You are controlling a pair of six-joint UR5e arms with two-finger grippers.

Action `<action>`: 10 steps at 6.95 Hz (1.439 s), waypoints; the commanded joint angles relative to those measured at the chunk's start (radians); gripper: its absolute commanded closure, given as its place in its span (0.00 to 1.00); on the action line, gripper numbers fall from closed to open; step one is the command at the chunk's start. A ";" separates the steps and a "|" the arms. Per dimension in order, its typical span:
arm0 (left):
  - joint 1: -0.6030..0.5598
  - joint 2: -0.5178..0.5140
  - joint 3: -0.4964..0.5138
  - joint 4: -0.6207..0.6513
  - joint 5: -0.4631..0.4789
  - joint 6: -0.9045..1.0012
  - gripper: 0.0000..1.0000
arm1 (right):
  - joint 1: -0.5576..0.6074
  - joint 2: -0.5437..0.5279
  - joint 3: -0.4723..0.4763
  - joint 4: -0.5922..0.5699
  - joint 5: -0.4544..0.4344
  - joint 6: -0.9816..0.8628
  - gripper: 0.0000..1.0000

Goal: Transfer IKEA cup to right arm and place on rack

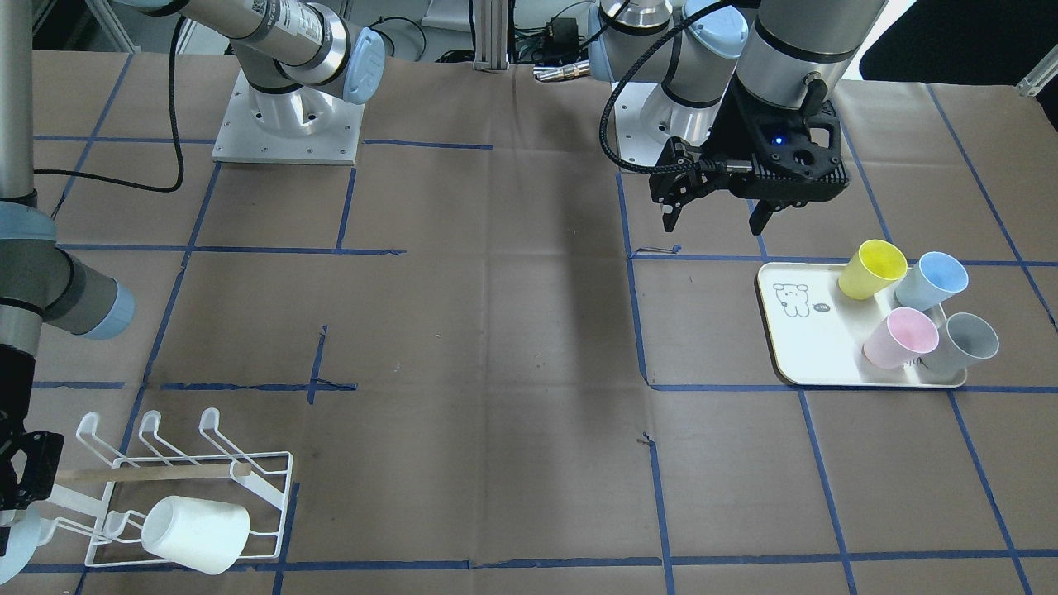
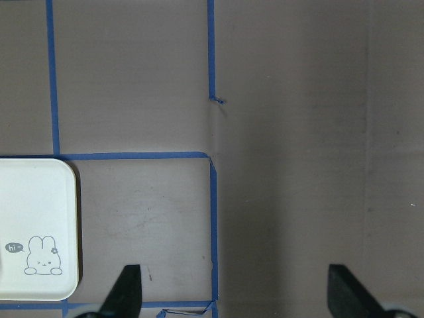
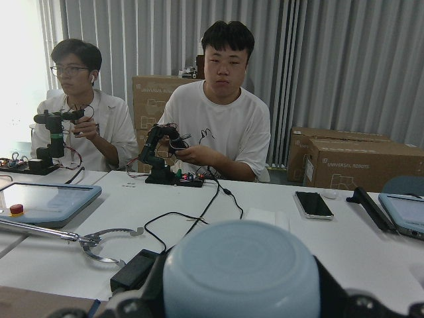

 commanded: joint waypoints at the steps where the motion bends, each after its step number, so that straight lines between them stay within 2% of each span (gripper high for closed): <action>1: 0.000 -0.027 -0.001 0.004 0.005 -0.002 0.01 | 0.005 0.019 0.005 -0.003 0.000 0.000 0.65; 6: 0.000 -0.033 -0.001 0.004 0.005 -0.002 0.01 | 0.008 0.030 0.037 -0.003 0.002 0.008 0.65; 7: -0.002 -0.033 -0.001 0.004 0.005 0.001 0.01 | 0.008 0.033 0.042 -0.003 0.002 0.011 0.50; 8: 0.000 -0.030 -0.001 0.004 0.005 0.003 0.01 | 0.008 0.030 0.040 -0.007 0.030 0.015 0.14; 9: 0.000 -0.029 -0.001 0.004 0.005 0.001 0.01 | 0.008 0.032 0.042 0.003 0.067 0.017 0.01; 10: 0.000 -0.030 -0.001 0.005 0.004 -0.002 0.01 | 0.008 0.032 0.040 0.005 0.067 0.017 0.00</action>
